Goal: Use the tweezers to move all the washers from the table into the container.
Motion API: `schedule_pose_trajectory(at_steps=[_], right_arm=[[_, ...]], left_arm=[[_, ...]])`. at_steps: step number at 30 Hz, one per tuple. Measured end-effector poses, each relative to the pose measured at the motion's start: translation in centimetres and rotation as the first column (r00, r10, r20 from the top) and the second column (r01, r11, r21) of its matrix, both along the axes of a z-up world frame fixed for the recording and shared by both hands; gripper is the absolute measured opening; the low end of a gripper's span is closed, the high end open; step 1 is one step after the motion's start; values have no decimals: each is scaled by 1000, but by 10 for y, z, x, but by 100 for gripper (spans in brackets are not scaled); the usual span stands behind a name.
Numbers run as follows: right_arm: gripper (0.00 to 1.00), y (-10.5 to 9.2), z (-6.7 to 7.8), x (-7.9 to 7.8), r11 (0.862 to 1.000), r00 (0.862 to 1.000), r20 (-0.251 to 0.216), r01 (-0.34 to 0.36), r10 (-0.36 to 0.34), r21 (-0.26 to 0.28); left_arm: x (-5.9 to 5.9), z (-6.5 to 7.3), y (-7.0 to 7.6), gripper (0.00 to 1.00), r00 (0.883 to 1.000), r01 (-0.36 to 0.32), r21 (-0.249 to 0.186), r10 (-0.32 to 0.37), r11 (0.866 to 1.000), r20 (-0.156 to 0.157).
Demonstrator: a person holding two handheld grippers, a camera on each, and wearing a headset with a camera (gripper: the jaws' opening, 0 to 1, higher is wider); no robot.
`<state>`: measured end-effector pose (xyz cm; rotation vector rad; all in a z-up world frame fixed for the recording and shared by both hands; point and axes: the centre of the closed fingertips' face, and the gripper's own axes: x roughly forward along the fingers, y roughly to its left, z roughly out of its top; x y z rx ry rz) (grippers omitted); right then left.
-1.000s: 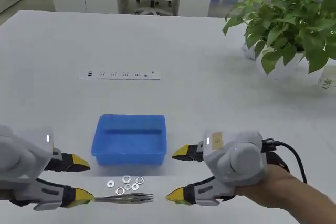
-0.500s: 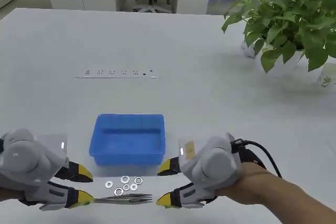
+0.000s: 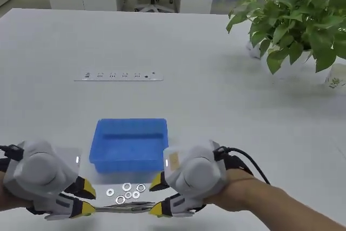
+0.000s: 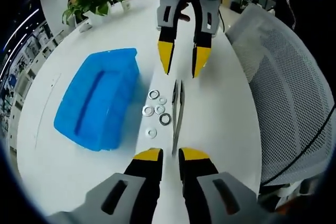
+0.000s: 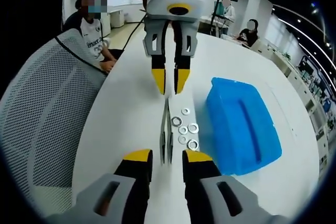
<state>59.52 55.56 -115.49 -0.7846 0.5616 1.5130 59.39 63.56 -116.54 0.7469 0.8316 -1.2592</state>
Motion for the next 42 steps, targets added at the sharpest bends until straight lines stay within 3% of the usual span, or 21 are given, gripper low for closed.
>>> schedule_pose_trajectory(at_steps=[17, 31, 42], right_arm=[[17, 17, -20, 0, 999, 999, -44, -27, 25, -46], [16, 14, -27, -2, 997, 999, -38, -30, 27, -72], [15, 19, -27, -2, 998, 999, -45, -16, 14, -54]], left_arm=[[-1, -18, 0, 7, 998, 65, 58, -64, 996, -25], [-1, -15, -1, 6, 997, 78, 49, -78, 996, -13], [-2, 8, -6, 6, 997, 72, 14, -72, 997, -6]])
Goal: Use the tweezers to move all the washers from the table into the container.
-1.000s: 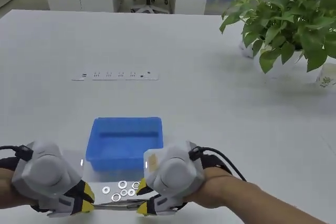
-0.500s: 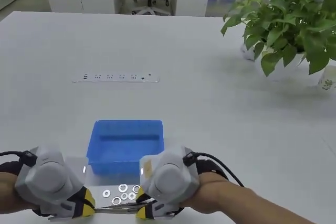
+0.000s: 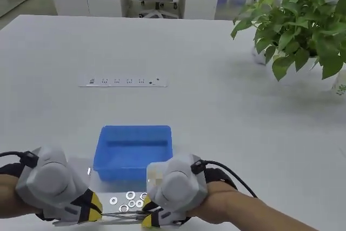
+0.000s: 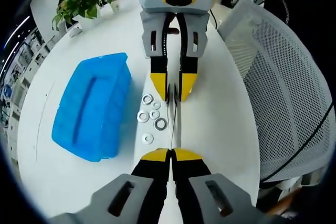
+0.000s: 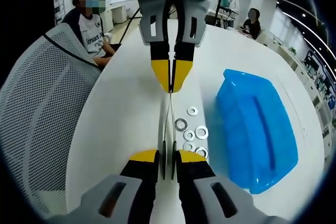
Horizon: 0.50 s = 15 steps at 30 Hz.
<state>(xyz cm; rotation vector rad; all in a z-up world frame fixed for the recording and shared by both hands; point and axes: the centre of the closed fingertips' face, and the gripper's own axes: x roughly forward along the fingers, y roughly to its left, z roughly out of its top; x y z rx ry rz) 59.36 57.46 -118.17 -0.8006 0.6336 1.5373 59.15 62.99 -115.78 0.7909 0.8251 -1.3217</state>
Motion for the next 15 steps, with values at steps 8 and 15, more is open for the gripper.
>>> schedule_pose_trajectory(at_steps=[8, 15], right_arm=[[14, 1, 1, -2, 1000, 1000, -4, 8, -8, 10], [12, 0, 2, -2, 1000, 1000, -7, 14, -14, 11]], left_arm=[[-3, 14, -6, 5, 1000, 12, -14, -11, 1000, 9], [-3, 29, -14, 5, 1000, 8, -47, -8, 999, 7]])
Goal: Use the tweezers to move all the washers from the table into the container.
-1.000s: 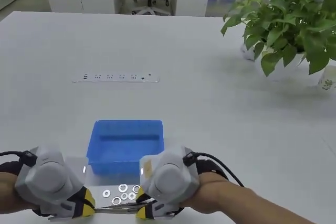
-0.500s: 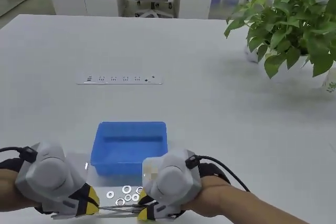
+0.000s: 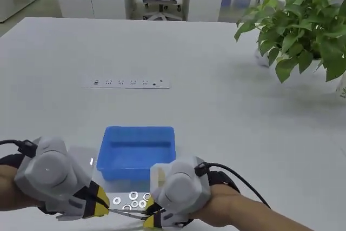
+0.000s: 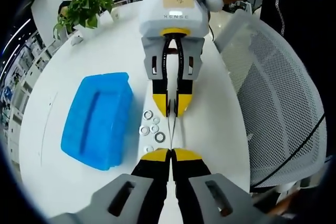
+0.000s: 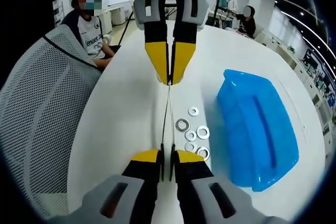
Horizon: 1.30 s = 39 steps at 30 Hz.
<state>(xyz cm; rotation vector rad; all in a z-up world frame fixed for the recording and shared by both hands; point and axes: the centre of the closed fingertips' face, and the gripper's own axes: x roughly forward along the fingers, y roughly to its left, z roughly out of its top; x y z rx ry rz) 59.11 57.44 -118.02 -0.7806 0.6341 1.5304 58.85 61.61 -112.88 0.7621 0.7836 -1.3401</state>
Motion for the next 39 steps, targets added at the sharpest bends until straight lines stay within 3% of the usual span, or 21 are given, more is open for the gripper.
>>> schedule_pose_trajectory(at_steps=[10, 26, 37, 39], right_arm=[[11, -2, 7, 0, 999, 1000, 6, 20, -21, 24], [11, 9, 22, 1, 992, 997, -6, 72, -72, 101], [11, 15, 22, -2, 985, 995, -32, 93, -89, 142], [11, 15, 23, -3, 985, 996, -33, 90, -86, 146]], left_arm=[[0, 22, -13, 6, 1000, 9, -52, -8, 999, 7], [1, 60, -44, 6, 996, 64, -145, -55, 987, 65], [-1, 60, -55, 6, 995, 87, -174, -77, 981, 66], [-3, 56, -55, 6, 996, 87, -170, -80, 982, 49]])
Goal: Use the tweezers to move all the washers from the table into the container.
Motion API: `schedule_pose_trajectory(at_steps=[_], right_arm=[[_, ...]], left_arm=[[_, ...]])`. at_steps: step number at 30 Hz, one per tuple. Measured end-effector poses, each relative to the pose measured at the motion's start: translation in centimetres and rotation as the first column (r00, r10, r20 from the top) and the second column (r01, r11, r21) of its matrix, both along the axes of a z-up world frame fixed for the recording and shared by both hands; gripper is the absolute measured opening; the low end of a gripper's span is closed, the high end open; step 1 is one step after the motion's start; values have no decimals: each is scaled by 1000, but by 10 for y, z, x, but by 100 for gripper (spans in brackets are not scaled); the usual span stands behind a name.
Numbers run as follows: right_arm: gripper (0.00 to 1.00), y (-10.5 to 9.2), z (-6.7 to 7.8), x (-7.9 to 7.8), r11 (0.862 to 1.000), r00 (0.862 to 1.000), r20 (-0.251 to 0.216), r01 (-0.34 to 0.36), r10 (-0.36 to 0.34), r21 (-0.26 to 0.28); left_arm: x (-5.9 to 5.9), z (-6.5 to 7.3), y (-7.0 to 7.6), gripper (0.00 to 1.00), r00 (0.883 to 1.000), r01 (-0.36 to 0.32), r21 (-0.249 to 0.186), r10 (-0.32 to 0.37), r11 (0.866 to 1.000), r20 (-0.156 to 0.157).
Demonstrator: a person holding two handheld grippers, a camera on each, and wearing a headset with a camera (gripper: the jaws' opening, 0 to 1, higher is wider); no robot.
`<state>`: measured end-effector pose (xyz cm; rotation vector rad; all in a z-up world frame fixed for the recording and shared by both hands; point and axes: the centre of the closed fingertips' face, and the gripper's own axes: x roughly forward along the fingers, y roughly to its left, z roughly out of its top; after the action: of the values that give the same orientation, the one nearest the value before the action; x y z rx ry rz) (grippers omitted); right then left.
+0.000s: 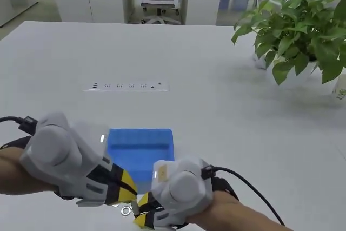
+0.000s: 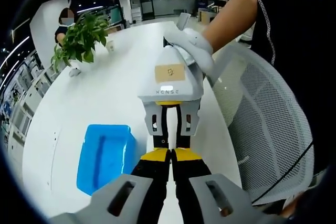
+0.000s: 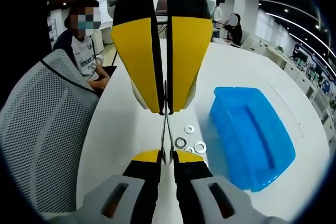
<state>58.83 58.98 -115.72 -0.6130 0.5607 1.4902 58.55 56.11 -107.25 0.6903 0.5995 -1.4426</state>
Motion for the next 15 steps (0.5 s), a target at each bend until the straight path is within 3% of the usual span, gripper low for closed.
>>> schedule_pose_trajectory(at_steps=[2, 15], right_arm=[[11, 1, 0, -1, 1000, 1000, 6, -6, 6, -2], [12, 4, 2, 1, 1000, 1000, 23, -6, 6, 9]], left_arm=[[-1, -7, 2, 6, 1000, 17, 24, -17, 1000, 9], [-1, -6, 2, 6, 999, 35, 15, -36, 999, 7]])
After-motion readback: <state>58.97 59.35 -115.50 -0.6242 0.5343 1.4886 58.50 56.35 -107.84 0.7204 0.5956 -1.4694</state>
